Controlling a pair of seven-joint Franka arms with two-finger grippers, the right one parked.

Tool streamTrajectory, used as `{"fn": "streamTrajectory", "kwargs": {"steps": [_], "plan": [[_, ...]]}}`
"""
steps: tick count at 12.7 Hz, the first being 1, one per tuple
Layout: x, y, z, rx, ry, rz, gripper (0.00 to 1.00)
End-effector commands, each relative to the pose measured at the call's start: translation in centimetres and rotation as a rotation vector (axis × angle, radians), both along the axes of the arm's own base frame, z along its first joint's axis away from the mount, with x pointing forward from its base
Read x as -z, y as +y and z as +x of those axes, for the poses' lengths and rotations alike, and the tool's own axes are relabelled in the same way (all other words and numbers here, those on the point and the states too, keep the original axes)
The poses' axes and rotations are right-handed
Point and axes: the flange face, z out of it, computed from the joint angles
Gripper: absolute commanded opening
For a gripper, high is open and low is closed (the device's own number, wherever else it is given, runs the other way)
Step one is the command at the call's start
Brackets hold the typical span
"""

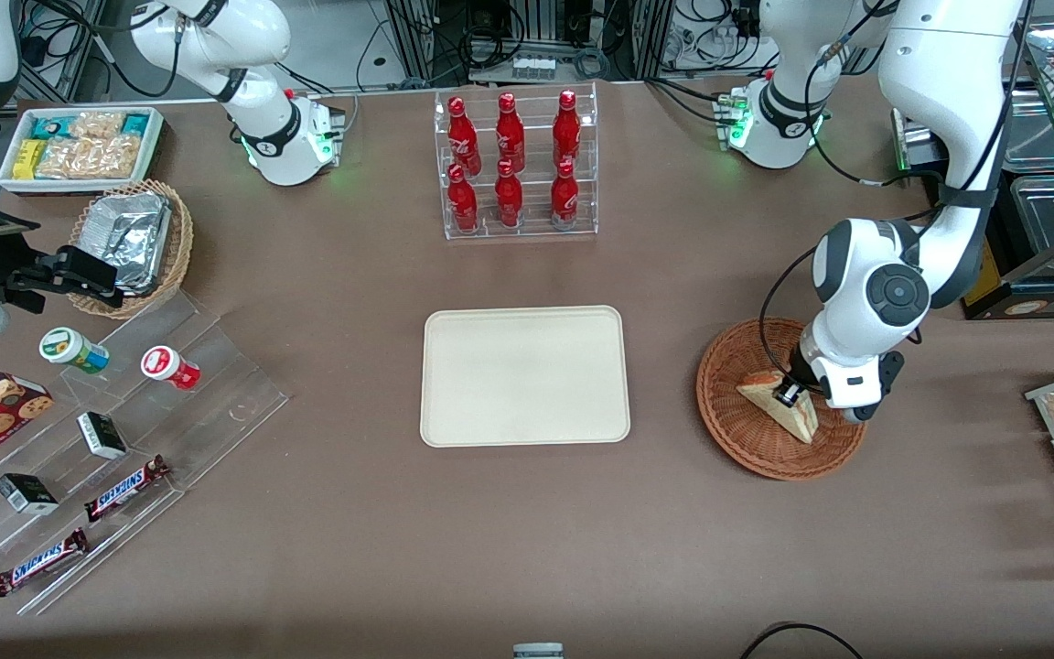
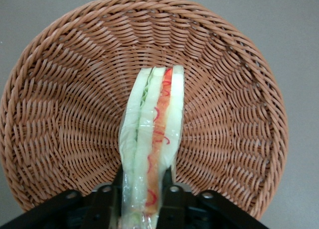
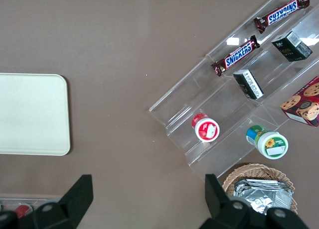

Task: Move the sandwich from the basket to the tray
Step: 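Close the left gripper on the sandwich's wrapped end and lift it, then carry the sandwich with the left gripper over the cream tray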

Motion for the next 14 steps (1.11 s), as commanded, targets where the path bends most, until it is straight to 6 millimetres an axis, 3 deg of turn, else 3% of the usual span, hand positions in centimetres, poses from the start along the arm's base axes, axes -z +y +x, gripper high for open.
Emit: {"fn": "streamTrajectory", "kwargs": {"steps": [1,3,5,9,11,14], "plan": [[-2.7,-1.1,0.7,0.004,0.034,0.026,0.06],[-6.0,-1.2,0.5,0.047,0.088,0.082,0.06],[-9.5,-3.5,0.1,0.094,0.112,0.099,0.06],[-13.8,-12.1,-1.0,0.229,0.145,0.107,0.06],[-14.4,-16.6,-2.4,0.301,0.127,0.102,0.06],[-12.0,-23.6,-4.9,0.488,0.143,0.104,0.06]]}}
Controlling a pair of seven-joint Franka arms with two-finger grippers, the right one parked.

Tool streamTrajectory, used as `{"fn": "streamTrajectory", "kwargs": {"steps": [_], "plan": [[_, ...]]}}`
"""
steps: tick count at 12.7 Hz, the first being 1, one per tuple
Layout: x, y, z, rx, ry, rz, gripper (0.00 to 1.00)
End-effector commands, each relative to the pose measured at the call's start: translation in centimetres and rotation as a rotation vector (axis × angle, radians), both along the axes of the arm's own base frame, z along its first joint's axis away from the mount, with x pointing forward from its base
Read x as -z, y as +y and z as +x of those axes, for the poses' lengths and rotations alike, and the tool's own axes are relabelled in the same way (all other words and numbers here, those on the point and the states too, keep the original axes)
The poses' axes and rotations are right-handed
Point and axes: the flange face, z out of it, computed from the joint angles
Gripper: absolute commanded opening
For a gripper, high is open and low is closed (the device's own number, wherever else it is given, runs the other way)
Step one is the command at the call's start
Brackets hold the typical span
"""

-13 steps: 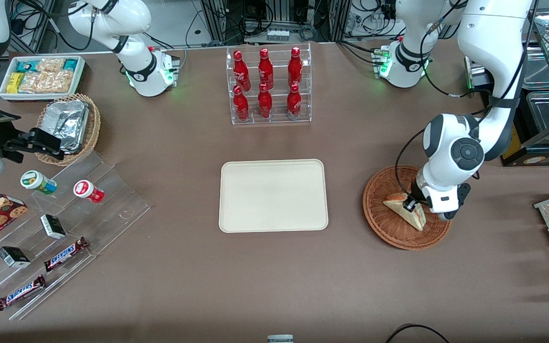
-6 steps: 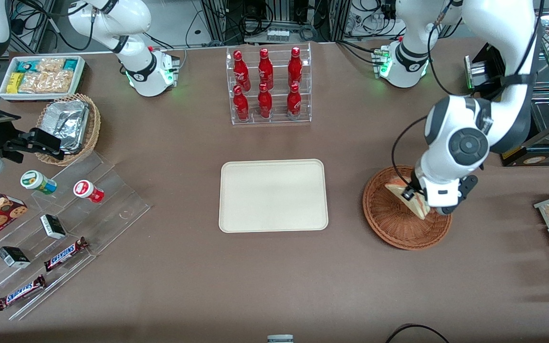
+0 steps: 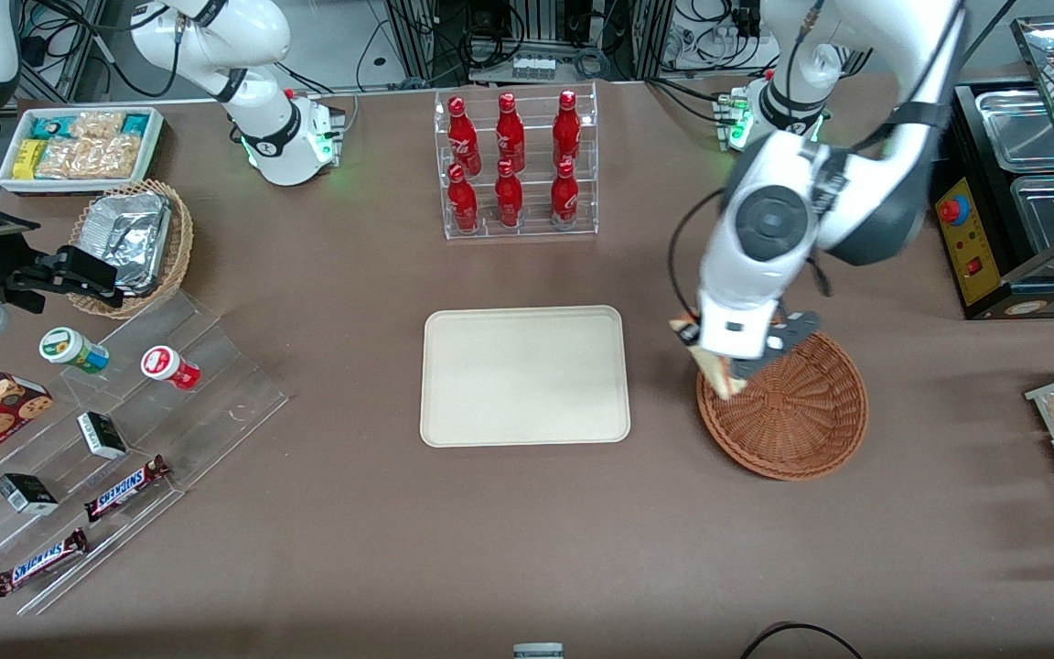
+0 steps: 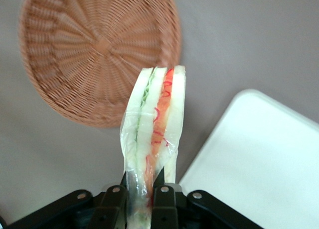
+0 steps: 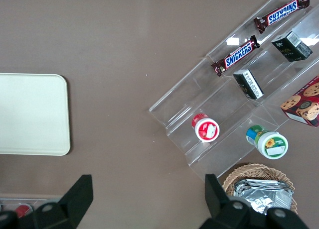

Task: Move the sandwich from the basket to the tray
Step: 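Carry the sandwich with the left gripper over the cream tray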

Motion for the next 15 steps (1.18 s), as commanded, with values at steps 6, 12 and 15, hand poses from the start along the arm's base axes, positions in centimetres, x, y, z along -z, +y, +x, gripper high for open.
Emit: {"fn": "streamTrajectory", "kwargs": {"steps": [6,12,15], "plan": [[7.4,-14.8,-2.3,0.25,0.012,-0.023,0.06],[11.9,-18.7,-3.6,0.351,-0.018,-0.071,0.06],[13.0,-19.9,-4.2,0.387,-0.032,-0.085,0.06]]}}
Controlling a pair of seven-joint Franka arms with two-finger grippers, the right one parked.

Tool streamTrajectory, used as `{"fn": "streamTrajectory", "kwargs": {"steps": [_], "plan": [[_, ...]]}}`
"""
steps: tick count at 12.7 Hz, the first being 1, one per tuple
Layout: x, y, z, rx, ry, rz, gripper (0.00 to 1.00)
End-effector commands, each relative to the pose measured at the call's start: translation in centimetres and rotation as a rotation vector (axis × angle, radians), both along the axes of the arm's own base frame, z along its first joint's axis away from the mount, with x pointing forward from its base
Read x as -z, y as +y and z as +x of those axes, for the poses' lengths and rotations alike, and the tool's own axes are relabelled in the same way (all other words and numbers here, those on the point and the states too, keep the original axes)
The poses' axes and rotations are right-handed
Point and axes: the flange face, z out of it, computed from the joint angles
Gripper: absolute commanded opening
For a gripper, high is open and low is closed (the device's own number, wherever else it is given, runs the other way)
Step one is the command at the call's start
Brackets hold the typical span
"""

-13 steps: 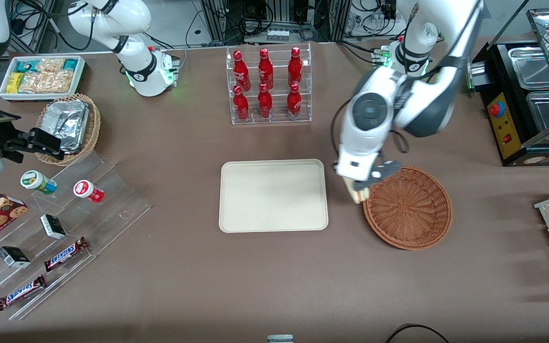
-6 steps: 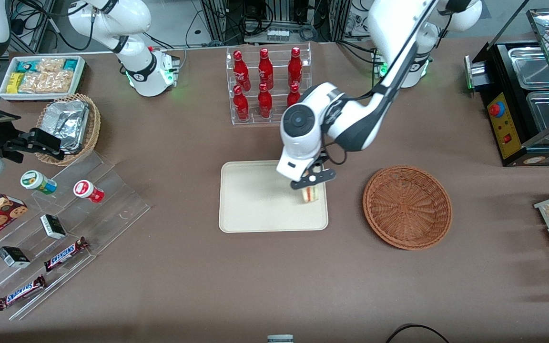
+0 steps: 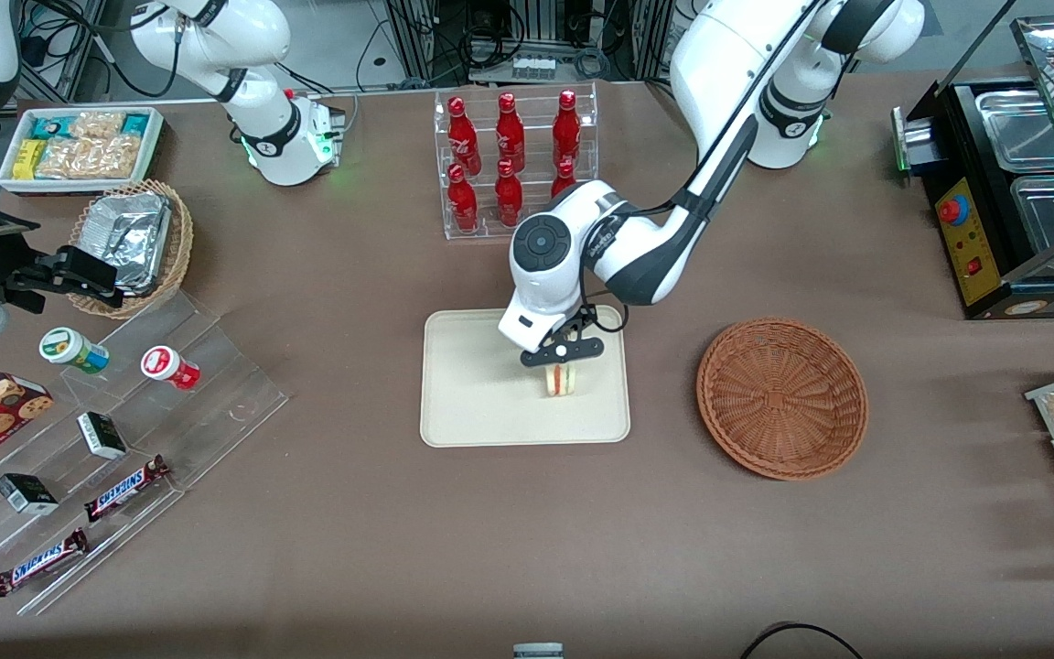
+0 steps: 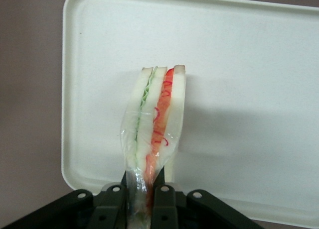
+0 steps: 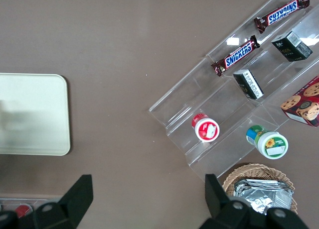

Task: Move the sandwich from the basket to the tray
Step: 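Lower the sandwich onto the tray and open the left gripper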

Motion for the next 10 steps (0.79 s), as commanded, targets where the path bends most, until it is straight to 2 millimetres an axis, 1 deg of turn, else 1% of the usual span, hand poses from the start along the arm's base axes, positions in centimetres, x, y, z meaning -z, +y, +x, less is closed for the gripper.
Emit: {"fn": "streamTrajectory", "kwargs": {"steps": [1,2,5,7,8,10], "plan": [[0.7,-1.5,0.3,0.034,-0.025,-0.009,0.07],[1.6,-1.6,0.4,0.033,-0.019,-0.004,0.07],[1.8,-1.8,0.7,0.027,-0.023,-0.01,0.07],[2.5,-1.9,0.8,0.027,-0.029,-0.018,0.07],[2.7,-2.0,0.7,0.03,-0.028,-0.017,0.13],[2.6,-1.9,0.9,0.042,-0.039,-0.009,0.94]]}}
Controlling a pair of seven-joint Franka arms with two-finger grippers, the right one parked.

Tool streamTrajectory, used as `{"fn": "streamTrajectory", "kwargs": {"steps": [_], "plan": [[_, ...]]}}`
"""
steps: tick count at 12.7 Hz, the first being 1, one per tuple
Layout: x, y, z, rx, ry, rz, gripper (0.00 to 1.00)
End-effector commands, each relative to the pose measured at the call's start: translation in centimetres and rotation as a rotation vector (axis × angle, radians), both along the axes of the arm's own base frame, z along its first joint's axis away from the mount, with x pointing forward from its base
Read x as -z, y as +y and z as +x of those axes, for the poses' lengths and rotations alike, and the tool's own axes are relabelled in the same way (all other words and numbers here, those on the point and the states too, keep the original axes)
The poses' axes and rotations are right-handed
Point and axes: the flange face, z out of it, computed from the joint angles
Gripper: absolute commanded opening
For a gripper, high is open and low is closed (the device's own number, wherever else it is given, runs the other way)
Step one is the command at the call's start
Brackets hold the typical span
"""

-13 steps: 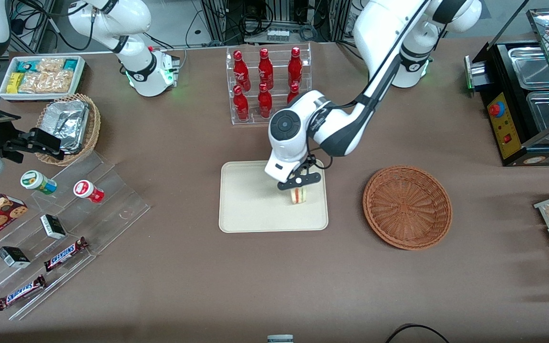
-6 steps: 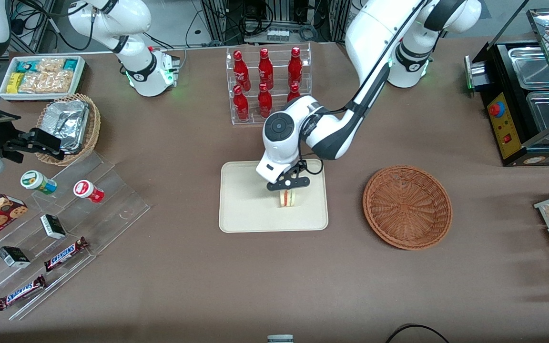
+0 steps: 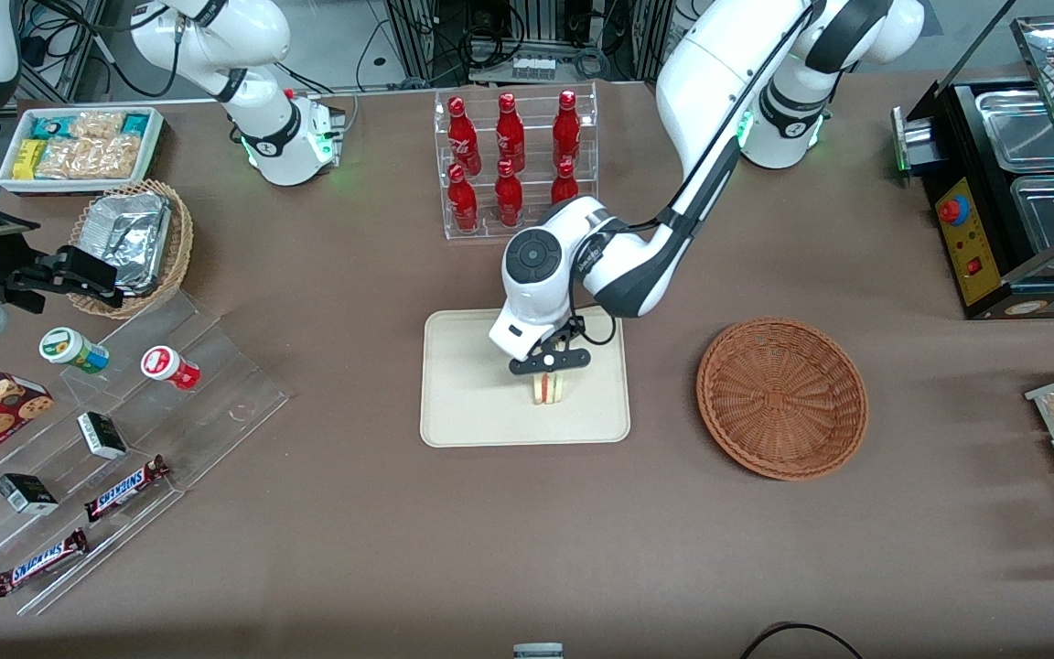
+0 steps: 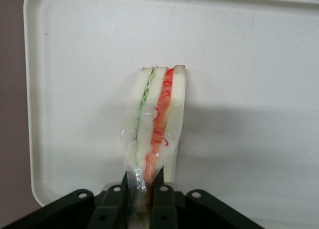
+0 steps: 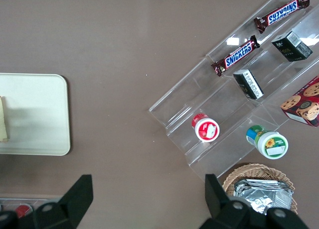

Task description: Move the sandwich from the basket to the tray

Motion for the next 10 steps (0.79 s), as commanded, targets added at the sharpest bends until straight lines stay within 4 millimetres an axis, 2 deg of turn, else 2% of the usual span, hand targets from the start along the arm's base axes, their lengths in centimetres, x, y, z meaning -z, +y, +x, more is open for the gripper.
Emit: {"fn": "streamTrajectory", "kwargs": {"steps": [1,2,5,7,8,10], "plan": [[-0.5,-0.6,0.5,0.032,-0.041,0.015,1.0],[-1.2,-0.5,0.7,0.029,-0.045,0.015,1.0],[-8.2,1.6,1.3,-0.016,-0.039,0.045,1.0],[-14.0,6.2,3.9,-0.097,-0.052,0.041,1.0],[-16.9,8.1,4.1,-0.119,-0.051,0.052,1.0],[-21.7,13.1,5.3,-0.189,-0.038,0.062,1.0]]}}
